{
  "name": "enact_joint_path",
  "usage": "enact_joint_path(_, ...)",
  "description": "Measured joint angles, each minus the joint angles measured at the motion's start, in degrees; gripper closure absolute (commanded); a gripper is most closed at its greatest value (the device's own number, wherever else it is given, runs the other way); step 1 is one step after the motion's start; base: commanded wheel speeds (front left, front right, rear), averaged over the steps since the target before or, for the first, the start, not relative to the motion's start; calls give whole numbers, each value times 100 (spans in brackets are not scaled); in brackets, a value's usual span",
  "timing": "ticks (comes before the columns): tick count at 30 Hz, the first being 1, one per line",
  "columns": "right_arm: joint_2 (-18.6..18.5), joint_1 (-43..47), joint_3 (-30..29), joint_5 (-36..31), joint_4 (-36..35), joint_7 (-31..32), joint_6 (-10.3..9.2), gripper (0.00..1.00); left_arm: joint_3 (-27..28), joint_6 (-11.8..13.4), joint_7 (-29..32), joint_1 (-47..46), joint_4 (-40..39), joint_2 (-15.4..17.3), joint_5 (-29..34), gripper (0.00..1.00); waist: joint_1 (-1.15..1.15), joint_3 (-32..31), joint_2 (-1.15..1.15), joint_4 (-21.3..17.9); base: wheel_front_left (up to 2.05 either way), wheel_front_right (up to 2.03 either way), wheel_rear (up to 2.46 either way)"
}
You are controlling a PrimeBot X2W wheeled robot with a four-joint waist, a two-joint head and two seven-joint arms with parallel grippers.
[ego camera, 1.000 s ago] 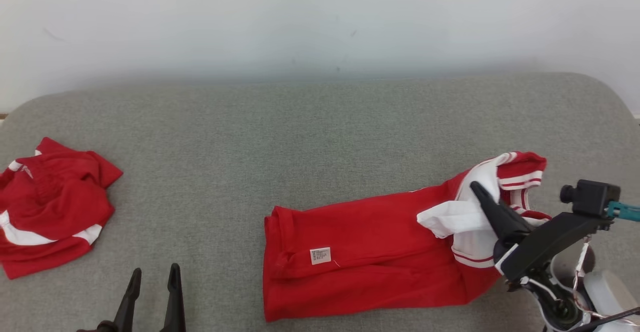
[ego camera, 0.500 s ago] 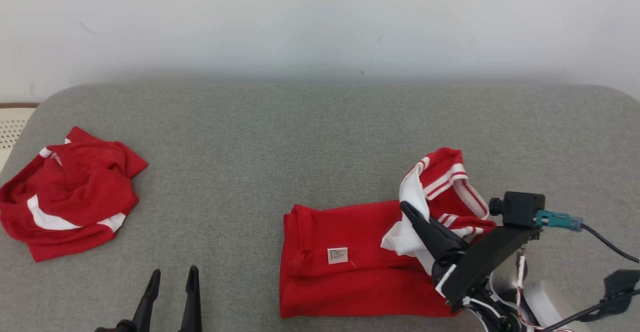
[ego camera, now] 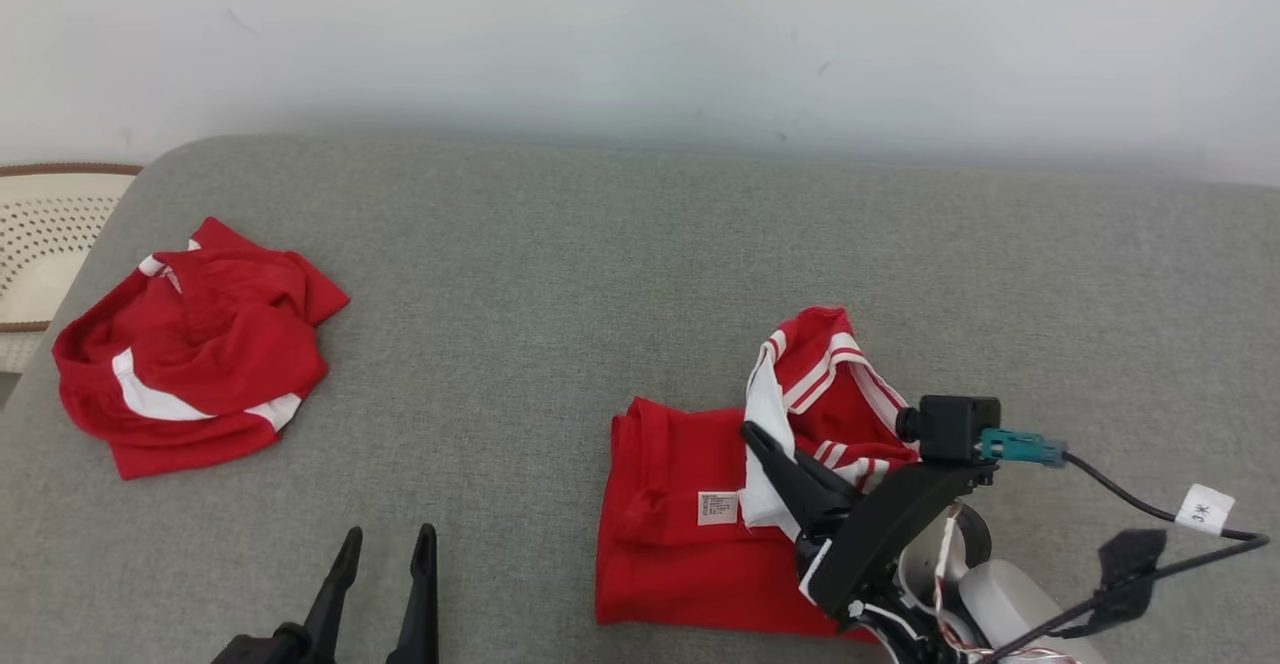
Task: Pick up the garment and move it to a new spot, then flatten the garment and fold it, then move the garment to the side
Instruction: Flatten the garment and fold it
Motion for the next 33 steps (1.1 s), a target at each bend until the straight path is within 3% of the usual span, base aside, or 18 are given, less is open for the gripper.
enact_joint_path(15,252,-377,447,-291,1078,-425,0,100,-199,-41,0,-169,133,-25,-37,0,0,123,0,313,0,0,0)
enact_joint_path(16,278,-425,500,-291,1201,-454,0,77,-198,-42,0,-184,155,-26,-43,0,0,132,0,333,0,0,0)
enact_joint_path(17,282,-455,510,-291,1255,-495,0,25,-196,-43,0,-185,171,-27,-43,0,0,132,0,340,0,0,0)
enact_joint_path(18,286,-481,522,-290,1294,-527,0,0,-192,-44,-1,-185,183,-27,-44,0,0,128,0,344,0,0,0)
enact_joint_path(26,219,-595,701,-67,1078,-987,0,0,-100,-45,0,-177,190,-31,-43,0,0,23,0,285,0,0,0)
enact_joint_path(33,-108,-611,480,83,561,-1447,0,0,22,-41,0,-58,114,-31,-24,0,0,-84,0,160,0,0,0)
